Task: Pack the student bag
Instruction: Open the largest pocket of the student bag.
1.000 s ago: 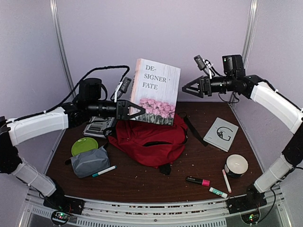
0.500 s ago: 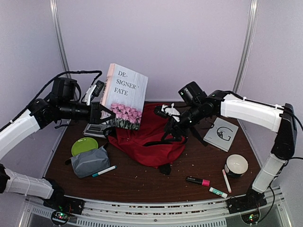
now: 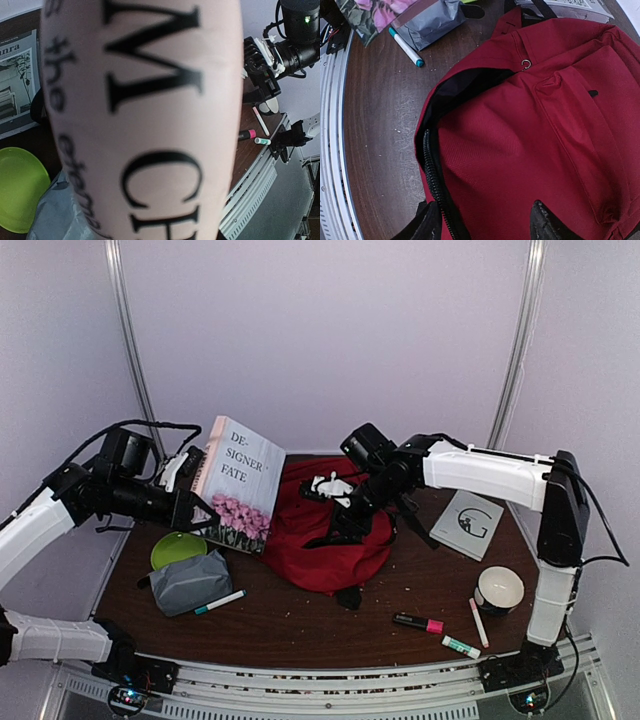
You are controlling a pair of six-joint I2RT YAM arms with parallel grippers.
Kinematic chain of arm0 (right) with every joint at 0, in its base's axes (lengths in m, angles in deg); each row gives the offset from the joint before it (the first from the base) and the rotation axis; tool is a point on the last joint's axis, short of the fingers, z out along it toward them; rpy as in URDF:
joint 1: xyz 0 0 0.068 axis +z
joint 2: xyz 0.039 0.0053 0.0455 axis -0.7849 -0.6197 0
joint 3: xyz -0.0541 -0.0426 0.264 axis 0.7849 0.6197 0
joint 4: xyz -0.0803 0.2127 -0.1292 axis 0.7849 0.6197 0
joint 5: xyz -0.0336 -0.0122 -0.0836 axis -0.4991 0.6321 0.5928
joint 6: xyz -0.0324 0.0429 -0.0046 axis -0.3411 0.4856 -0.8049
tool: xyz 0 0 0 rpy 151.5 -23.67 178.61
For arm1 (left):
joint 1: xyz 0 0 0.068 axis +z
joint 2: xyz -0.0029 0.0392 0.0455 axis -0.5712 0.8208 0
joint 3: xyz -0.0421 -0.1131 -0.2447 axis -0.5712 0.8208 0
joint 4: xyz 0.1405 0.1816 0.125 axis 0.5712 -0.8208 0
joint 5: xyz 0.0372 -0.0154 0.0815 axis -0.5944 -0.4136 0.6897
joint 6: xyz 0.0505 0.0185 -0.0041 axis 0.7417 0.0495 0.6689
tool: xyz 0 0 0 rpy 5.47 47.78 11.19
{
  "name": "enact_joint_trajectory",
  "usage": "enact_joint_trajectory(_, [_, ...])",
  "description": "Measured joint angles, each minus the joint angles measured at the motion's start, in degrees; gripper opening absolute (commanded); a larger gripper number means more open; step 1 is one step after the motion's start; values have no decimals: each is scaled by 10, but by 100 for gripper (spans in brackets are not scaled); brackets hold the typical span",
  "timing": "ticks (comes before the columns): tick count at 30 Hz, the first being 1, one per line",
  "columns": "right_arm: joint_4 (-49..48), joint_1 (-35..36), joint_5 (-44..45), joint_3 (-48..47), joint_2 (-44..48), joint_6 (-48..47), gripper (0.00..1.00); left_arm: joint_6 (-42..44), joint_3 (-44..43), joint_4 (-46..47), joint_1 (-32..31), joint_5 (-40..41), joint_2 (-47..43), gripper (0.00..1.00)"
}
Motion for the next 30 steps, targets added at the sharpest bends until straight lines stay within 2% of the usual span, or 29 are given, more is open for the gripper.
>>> enact_joint_trajectory(3, [8,0,7,-16,-14,-1,53,0,9,0,0,-6,-2,28])
enact_joint_trajectory(10, [28,2,9,-23,-25,-17,62,0,21,0,0,-10,-6,28])
enact_joint_trajectory(14, [38,7,12,-23,-25,-31,60,0,22,0,0,-10,-11,28])
enact_joint_trajectory(20, [46,12,31,-33,-40,-27,34,0,24,0,1,-11,-12,28])
enact_joint_trajectory(23, [48,12,36,-44,-49,-16,17,0,29,0,1,-12,-13,28])
enact_joint_trajectory(26, [55,12,34,-62,-50,-8,7,-1,34,-1,3,-16,-16,28])
enact_joint_trajectory(30, [63,6,31,-101,-50,9,0,-1,40,0,3,-26,-21,28])
